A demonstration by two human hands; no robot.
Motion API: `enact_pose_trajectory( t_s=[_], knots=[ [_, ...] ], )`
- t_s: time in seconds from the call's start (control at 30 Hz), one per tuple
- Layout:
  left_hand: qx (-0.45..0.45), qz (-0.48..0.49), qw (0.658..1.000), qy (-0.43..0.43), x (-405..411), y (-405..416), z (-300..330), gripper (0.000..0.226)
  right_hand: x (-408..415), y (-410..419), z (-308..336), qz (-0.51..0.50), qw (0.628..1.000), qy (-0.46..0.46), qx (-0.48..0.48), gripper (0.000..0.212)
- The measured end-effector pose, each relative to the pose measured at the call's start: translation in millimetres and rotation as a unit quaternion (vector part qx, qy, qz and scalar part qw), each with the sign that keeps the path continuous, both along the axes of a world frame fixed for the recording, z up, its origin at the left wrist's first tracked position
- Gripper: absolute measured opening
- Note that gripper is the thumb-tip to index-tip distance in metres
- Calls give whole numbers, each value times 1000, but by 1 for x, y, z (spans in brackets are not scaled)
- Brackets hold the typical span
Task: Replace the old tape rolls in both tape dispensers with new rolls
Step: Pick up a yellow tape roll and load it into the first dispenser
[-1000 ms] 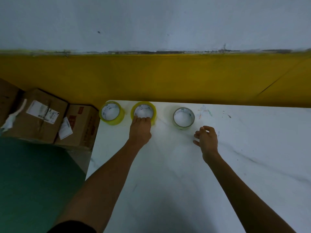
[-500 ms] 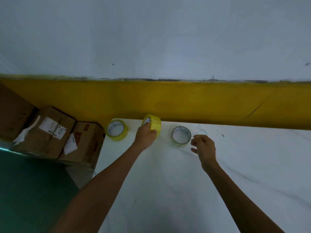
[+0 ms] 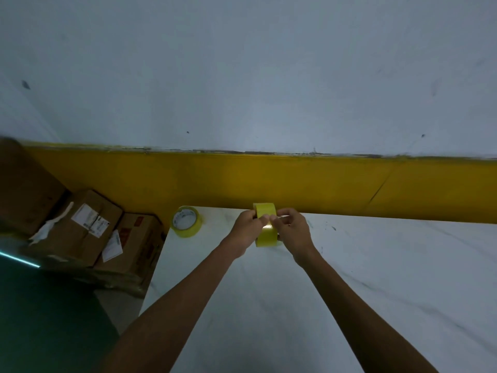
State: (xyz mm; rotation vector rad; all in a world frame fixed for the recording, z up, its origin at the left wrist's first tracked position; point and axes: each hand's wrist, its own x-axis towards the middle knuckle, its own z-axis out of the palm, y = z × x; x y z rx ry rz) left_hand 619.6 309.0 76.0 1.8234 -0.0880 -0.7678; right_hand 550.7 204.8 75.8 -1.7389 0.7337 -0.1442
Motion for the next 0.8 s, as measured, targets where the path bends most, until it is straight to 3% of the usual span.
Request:
enact_pose_trajectory(
  t_s=[0.33, 0.5, 0.8],
  knots=[
    [-10, 6, 1000, -13, -28, 0, 24, 27, -23, -3, 15, 1, 999, -24, 29, 32],
    [-23, 5, 999, -28, -50, -3, 34, 19, -40, -12, 23, 18, 998, -51, 35, 24],
    [-26, 18, 999, -40, -100, -4, 39, 26, -85, -19, 29, 48, 996, -68, 33, 20]
  ],
)
